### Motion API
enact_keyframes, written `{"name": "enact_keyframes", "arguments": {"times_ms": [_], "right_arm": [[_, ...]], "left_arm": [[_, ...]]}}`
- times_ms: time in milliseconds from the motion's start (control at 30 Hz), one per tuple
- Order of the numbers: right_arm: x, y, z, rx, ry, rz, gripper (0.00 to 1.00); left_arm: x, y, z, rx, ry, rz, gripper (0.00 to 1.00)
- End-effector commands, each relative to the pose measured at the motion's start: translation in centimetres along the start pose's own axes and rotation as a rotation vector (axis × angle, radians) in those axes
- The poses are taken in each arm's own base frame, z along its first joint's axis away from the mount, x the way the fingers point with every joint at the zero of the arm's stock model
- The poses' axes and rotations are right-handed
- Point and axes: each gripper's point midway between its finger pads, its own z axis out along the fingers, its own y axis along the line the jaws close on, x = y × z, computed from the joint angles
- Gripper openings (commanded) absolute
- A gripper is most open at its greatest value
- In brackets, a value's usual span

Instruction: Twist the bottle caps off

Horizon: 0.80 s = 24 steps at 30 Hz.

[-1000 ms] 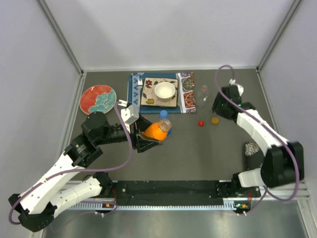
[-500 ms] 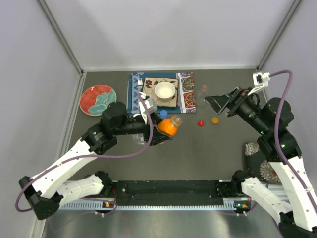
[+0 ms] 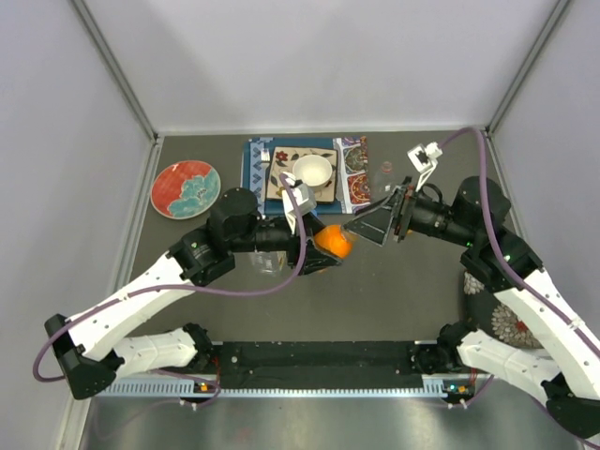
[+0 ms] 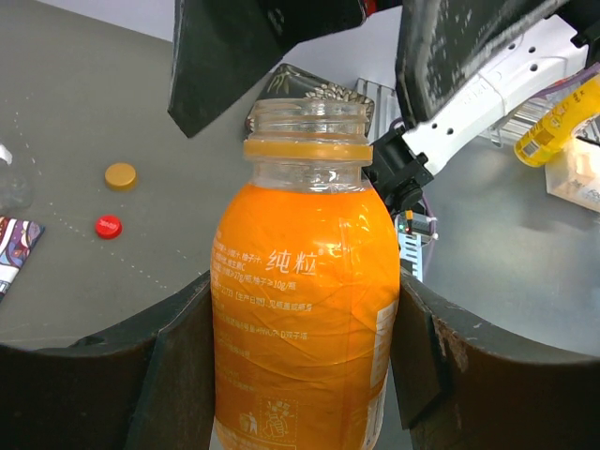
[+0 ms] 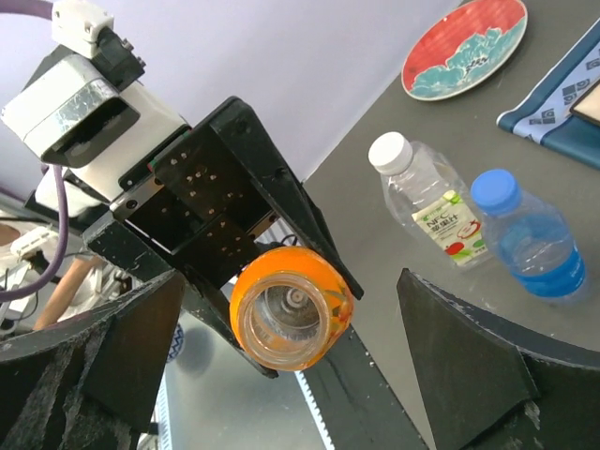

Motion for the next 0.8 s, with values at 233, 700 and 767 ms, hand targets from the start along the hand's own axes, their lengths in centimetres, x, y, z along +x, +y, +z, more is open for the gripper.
{"name": "enact_keyframes", "arguments": {"times_ms": [233,700,767], "right_arm": [[0.1,1.9,0.7,-0.065,0.022,-0.05,0.73],[0.0,2.0,1.0,-0.055,0.037,-0.063,0.03],[-1.1,2.1,0.7,-0.027,0.006,-0.083,0.0]], "left_arm": [[-3.4,-0.4,-0.1,-0.005,-0.084,0.089,0.4],[-4.3,0.2,-0.9,-0.069,-0.115,0.114,0.63],[-4.5,0.4,-1.4,-0.101,-0.126,0.12,0.71]]}}
